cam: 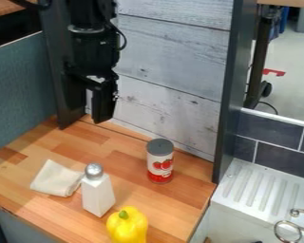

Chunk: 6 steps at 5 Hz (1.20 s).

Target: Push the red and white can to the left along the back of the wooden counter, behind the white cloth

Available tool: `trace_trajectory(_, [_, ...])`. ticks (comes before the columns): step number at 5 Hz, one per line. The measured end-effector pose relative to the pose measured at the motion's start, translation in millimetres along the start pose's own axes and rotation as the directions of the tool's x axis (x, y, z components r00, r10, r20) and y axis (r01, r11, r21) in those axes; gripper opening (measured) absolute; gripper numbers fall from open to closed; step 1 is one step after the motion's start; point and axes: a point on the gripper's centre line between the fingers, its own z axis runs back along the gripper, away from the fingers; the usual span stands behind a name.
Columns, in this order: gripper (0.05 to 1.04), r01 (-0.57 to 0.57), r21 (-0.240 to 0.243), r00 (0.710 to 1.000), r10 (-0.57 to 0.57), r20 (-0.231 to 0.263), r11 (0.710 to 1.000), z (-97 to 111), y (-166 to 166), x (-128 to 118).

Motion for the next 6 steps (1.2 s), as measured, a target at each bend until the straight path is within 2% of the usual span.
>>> trace_trajectory(1, [1.003, -0.002, -0.012, 1.0, 0.001, -0.026, 1.0, -9, -1, 0])
trace_trajectory(2, [1.003, -0.023, -0.044, 1.0, 0.024, 0.008, 0.999, -14, -6, 6])
trace_trajectory(3, [1.002, -0.012, -0.056, 1.0, 0.013, 0.013, 0.998, -13, -17, 10])
trace_trajectory(4, [1.003, 0.027, -0.067, 0.999, -0.026, 0.019, 0.997, -21, -37, 23])
trace_trajectory(5, [1.003, 0.057, -0.119, 0.998, -0.055, 0.023, 0.991, -31, -66, 36])
trace_trajectory(6, [1.003, 0.095, -0.152, 0.995, -0.088, 0.051, 0.984, -36, -93, 55])
